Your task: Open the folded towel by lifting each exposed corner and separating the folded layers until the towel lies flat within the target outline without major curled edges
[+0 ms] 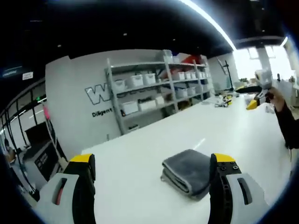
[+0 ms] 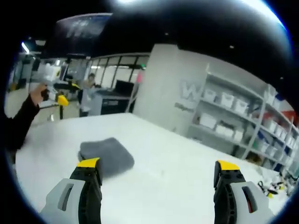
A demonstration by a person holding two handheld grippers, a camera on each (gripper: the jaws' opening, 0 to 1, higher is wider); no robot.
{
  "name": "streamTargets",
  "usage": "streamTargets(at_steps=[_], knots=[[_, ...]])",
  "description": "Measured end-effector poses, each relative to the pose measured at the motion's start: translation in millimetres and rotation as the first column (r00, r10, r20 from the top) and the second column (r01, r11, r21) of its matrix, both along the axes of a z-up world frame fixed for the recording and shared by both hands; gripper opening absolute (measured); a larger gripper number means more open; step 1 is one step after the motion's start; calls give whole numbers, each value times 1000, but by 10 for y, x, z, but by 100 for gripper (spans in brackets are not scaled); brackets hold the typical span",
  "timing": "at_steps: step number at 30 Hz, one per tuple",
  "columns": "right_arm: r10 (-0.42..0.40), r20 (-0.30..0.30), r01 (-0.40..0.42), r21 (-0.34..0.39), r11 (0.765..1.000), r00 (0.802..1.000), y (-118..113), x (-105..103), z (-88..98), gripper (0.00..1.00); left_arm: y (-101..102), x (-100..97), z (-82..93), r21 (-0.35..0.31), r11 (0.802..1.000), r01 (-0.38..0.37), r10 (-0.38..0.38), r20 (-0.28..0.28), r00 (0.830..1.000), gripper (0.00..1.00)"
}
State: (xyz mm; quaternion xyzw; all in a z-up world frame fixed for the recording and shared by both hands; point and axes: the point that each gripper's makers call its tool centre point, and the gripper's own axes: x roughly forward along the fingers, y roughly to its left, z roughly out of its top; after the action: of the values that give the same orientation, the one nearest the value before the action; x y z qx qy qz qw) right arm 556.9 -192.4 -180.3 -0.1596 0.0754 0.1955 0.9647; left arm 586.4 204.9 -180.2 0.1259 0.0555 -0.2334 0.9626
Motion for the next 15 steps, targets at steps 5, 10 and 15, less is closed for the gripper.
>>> streamTargets(at_steps=[5, 10, 15], knots=[[-13, 18, 12, 5, 1000, 1000, 11, 87, 66, 100, -62, 50, -54, -1, 1000, 15, -15, -13, 1000, 100], [-6, 8, 6, 4, 1000, 1000, 44, 163, 24, 100, -158, 116, -120, -17, 999, 48, -48, -34, 998, 100], [-16, 10, 16, 3, 1000, 1000, 25, 291, 22, 100, -137, 213, -145, -1, 999, 41, -41, -38, 998, 100]])
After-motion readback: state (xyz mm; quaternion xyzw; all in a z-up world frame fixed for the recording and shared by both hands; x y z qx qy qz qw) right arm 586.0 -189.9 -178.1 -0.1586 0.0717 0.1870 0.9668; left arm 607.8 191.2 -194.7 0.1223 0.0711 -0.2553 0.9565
